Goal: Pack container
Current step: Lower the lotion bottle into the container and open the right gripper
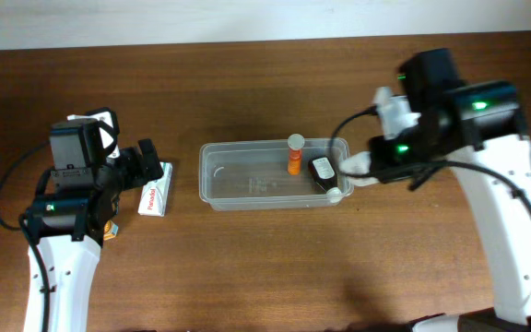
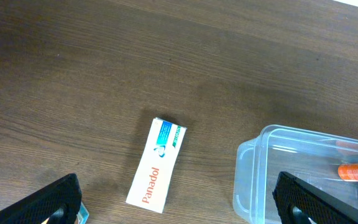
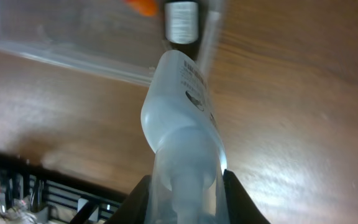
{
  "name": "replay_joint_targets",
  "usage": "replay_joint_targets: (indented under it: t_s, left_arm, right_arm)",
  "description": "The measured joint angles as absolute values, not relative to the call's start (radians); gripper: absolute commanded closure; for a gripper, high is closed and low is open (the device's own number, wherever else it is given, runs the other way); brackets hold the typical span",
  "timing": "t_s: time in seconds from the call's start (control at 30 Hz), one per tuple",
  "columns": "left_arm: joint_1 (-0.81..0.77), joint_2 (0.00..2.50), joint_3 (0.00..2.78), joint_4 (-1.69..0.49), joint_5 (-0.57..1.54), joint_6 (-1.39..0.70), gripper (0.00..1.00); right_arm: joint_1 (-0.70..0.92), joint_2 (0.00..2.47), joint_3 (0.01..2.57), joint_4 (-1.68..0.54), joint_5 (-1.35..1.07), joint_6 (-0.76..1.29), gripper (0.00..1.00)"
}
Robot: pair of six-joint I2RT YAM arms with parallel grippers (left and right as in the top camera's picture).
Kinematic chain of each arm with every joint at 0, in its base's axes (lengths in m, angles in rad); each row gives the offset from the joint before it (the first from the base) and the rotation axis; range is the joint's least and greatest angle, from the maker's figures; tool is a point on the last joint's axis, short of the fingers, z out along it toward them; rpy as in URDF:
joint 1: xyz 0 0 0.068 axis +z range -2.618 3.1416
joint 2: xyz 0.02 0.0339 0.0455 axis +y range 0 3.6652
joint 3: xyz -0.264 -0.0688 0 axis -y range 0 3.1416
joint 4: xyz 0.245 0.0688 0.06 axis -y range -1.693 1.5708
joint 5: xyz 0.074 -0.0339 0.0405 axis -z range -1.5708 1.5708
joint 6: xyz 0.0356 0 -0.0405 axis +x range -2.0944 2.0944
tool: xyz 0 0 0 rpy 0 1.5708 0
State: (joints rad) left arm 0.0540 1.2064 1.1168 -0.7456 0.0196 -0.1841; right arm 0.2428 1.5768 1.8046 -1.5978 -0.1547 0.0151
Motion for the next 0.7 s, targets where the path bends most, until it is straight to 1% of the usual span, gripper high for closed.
replay_joint_targets:
  t_s: [0.07, 0.23, 0.7]
  left_arm:
    - [0.054, 1.206, 1.117, -0.746, 0.020, -0.184, 0.00]
    - [0.054, 1.206, 1.117, -0.747, 0.020, -0.184, 0.01]
    - [0.054, 1.206, 1.117, -0.757, 0.020, -0.184, 0.01]
  right_arm:
    - [0.290, 1.592, 1.805, -1.576, -0.160, 0.016, 0.79]
    - [0.350, 1.650, 1.805, -1.531, -0.160, 0.017, 0.79]
    - [0.372, 1.877, 1.805, -1.477, -0.164, 0.018, 0.79]
